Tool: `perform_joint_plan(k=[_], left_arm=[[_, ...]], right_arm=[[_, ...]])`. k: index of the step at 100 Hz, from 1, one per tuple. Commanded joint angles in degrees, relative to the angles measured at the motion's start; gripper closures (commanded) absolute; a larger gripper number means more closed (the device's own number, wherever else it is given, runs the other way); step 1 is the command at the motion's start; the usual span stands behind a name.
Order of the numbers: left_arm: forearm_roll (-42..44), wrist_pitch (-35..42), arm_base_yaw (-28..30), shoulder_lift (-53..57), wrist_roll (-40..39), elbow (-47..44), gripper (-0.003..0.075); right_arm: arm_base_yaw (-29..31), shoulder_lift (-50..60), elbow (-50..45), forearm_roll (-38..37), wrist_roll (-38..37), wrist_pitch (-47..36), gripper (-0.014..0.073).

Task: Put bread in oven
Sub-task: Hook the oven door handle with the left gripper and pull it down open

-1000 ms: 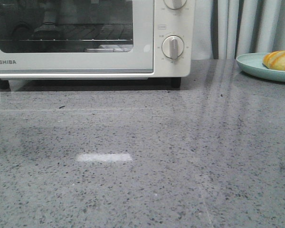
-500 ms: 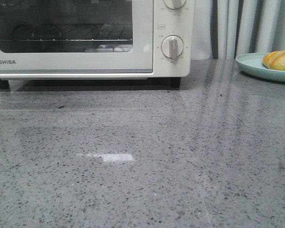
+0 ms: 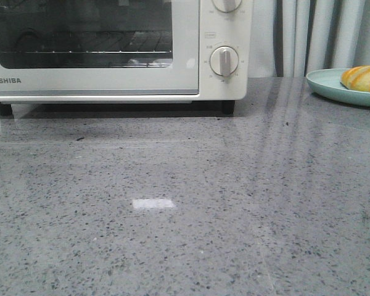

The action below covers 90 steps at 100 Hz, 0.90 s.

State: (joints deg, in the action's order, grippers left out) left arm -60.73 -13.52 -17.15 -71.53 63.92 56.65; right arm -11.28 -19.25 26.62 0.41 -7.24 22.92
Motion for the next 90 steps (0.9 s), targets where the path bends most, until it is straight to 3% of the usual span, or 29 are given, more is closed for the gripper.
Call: perform_joint_plan(k=[1, 66, 90], left_arm=[[-0.7, 0.6, -0.4, 0.9, 0.0, 0.3, 0.0741], [-1.8, -17.0, -0.4, 10.6, -0.2, -15.6, 0.0742], [-1.1, -16.6, -0.4, 10.4, -0.2, -20.4, 0.0741]], right_arm=[[0.4, -0.9, 2.1, -0.4, 0.5, -4.2, 0.0662], [0.4, -1.0, 2.1, -0.4, 0.5, -4.8, 0.0662], [0.4, -1.1, 2.1, -0.4, 0.5, -7.7, 0.0662]])
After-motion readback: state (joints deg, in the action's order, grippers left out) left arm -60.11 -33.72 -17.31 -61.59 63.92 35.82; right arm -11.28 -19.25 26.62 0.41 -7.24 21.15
